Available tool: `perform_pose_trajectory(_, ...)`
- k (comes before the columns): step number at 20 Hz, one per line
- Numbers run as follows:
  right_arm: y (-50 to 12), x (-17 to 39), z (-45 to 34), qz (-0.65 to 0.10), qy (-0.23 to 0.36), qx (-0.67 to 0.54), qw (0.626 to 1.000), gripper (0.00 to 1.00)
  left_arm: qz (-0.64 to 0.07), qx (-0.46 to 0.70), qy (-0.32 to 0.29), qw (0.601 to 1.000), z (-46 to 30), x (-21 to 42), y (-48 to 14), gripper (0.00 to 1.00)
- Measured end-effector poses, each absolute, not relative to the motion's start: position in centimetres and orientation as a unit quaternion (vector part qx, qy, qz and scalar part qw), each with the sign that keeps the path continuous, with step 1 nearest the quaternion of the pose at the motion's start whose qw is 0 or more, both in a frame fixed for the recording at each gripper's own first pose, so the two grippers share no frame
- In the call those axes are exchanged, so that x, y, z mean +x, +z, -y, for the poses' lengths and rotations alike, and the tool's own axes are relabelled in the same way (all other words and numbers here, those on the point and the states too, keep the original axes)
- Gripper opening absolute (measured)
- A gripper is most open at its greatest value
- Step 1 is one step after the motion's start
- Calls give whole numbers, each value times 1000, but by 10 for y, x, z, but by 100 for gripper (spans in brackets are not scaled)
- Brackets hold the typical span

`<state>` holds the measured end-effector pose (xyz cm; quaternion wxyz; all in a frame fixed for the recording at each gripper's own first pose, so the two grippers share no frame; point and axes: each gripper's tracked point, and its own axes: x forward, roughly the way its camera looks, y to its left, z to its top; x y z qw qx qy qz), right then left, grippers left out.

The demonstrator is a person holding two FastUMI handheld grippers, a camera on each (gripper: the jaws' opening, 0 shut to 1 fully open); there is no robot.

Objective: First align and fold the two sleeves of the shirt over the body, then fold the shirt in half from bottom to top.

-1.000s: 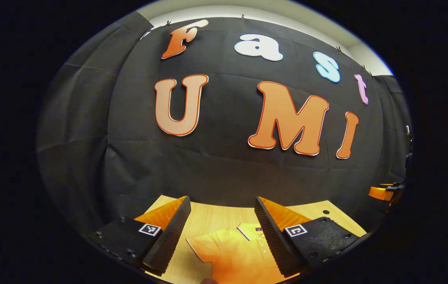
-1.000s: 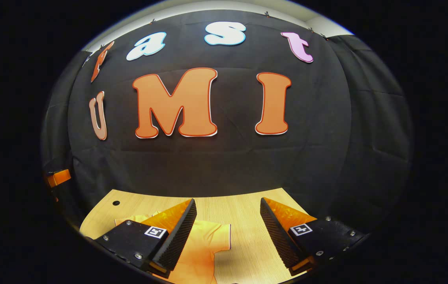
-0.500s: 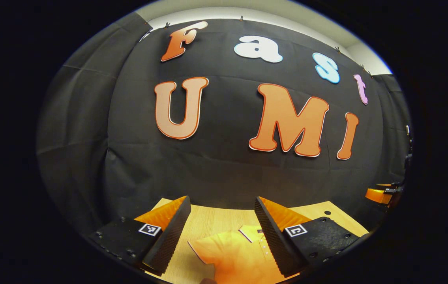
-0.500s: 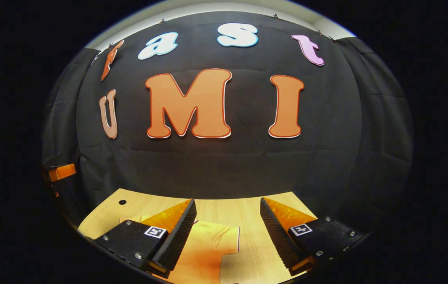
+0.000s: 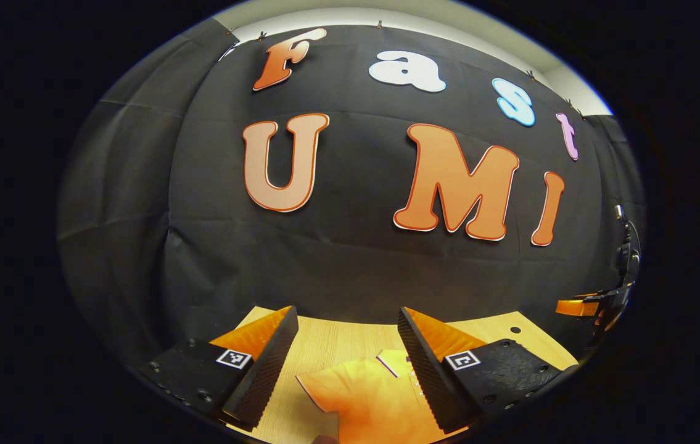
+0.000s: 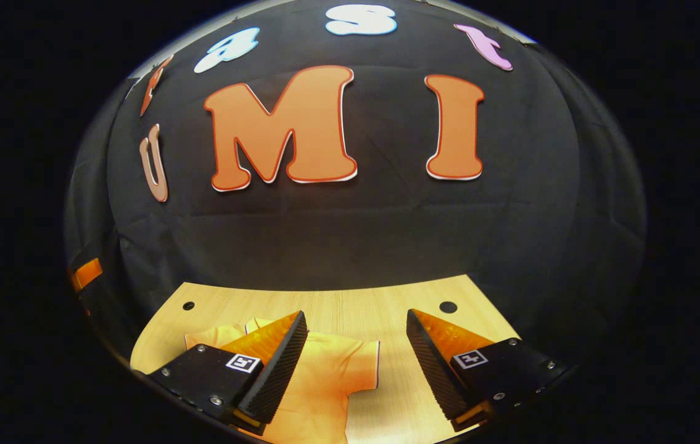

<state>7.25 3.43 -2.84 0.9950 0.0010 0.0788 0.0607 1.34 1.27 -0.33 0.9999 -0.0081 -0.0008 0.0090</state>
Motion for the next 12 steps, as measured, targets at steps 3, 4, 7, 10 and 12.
perform_pose_trajectory(3,-52,104,-25,-129,52,1,990,98,-9,-9,14,1000,-18,17,-12,98)
perform_pose_trajectory(4,-62,114,-23,-144,45,-10,988,98,-11,-10,16,1000,-21,19,-13,98)
perform_pose_trajectory(7,-99,145,-23,-207,42,-29,977,98,-20,-11,23,999,-27,25,-20,98)
perform_pose_trajectory(10,-135,175,-29,-260,50,-19,964,98,-31,-13,32,999,-36,31,-29,98)
perform_pose_trajectory(12,-165,188,-31,-299,50,-15,953,98,-39,-13,40,998,-43,35,-36,98)
